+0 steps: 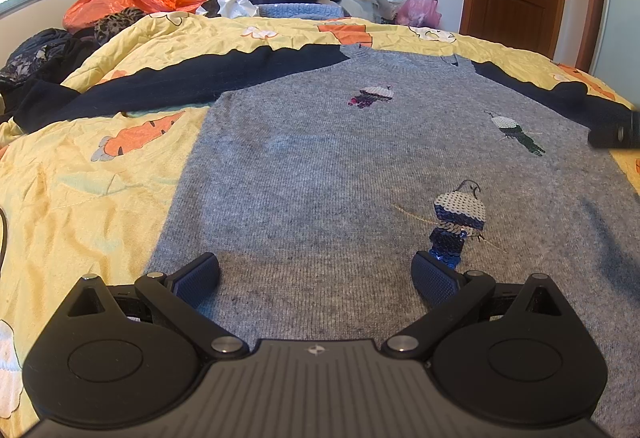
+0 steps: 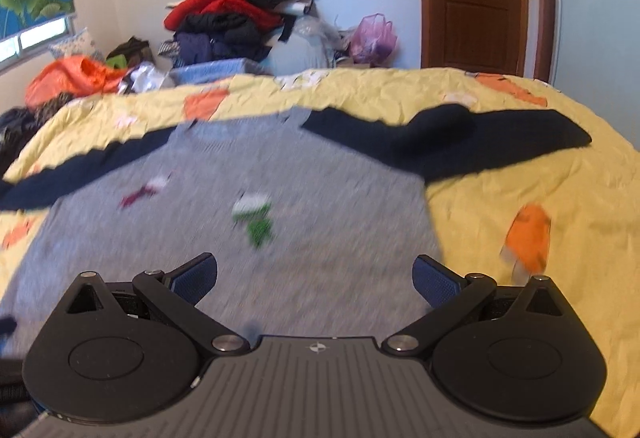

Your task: Fold small clothes

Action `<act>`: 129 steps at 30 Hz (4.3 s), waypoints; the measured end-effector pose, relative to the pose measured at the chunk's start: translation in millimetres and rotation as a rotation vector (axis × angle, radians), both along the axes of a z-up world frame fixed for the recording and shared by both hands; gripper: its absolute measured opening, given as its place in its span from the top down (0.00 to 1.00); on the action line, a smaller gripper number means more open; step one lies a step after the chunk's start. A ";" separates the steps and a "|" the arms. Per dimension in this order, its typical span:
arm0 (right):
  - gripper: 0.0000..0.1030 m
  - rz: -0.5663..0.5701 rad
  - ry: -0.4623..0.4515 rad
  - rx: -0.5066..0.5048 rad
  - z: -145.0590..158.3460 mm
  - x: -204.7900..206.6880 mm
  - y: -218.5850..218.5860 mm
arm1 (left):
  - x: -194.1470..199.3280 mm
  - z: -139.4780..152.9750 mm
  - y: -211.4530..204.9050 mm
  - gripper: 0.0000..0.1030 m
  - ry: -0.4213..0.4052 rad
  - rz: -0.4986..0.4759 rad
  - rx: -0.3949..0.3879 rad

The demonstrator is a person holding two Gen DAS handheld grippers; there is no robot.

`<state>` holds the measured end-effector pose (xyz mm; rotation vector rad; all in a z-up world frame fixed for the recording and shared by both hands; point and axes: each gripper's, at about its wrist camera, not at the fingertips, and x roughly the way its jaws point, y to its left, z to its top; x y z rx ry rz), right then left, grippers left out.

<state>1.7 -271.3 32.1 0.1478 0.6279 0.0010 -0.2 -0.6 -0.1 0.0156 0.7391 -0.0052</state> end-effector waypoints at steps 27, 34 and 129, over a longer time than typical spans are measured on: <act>0.14 -0.687 -0.317 0.758 -63.1 117.8 -338.8 | 4.0 0.3 -1.6 0.00 -0.014 -0.002 -0.005; 0.21 -0.696 -0.288 0.709 -72.2 133.9 -355.6 | 3.3 0.1 -1.5 0.00 -0.013 -0.003 0.000; 0.28 0.007 -0.146 0.595 -65.7 41.0 -28.3 | 143.8 40.7 62.1 0.49 -0.104 0.075 -0.258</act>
